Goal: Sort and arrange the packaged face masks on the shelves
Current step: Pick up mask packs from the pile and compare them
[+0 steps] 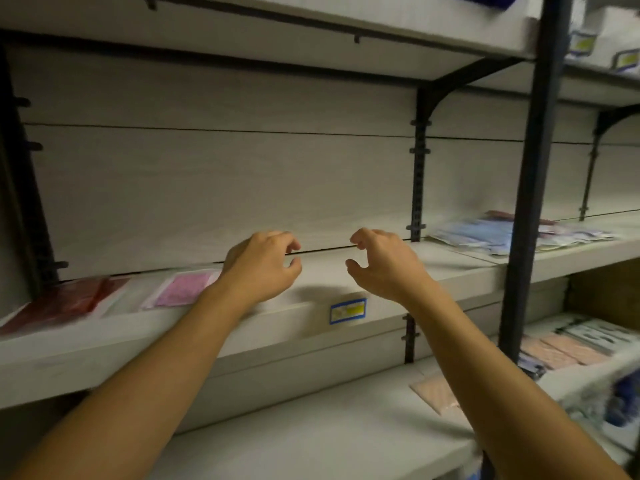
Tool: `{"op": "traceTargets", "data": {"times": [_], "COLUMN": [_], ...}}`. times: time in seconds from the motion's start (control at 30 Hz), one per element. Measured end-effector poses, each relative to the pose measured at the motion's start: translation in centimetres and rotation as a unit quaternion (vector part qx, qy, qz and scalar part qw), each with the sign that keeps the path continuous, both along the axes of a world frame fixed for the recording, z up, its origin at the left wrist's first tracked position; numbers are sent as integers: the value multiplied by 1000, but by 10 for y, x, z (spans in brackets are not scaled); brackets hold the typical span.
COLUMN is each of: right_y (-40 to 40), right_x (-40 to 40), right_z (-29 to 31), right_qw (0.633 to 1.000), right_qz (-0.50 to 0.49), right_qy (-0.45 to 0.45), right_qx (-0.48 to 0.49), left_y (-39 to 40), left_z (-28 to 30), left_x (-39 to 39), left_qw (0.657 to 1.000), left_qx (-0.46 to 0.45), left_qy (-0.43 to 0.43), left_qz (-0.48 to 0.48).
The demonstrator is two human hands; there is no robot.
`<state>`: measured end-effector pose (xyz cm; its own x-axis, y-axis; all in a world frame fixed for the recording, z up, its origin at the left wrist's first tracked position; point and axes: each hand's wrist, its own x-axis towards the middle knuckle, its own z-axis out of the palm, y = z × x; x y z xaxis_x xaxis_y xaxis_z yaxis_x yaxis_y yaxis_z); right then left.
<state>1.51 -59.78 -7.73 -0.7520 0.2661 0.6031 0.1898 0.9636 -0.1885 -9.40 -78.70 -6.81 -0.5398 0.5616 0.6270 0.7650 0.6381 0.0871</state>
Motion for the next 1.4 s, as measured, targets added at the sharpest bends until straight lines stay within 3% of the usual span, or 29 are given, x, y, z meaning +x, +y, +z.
{"op": "traceTargets", "data": {"times": [0.3,0.83,1.4], "right_y": [88,228,376], "right_x": [74,188,165], "right_z": [3,-6,-16], "right_qw": [993,993,990], "right_qz": [-41,-30,-27], "right_qy": [-56,-87,-95], "right_qx": [97,70,98], "left_y": [90,241,347], "left_z": [1,3,-5], "left_x": [71,189,158], "left_qw": [994,990,990], "left_qx": [-78,-107,-73], "left_qy": [44,65,85], "left_qz": [70,60,87]}}
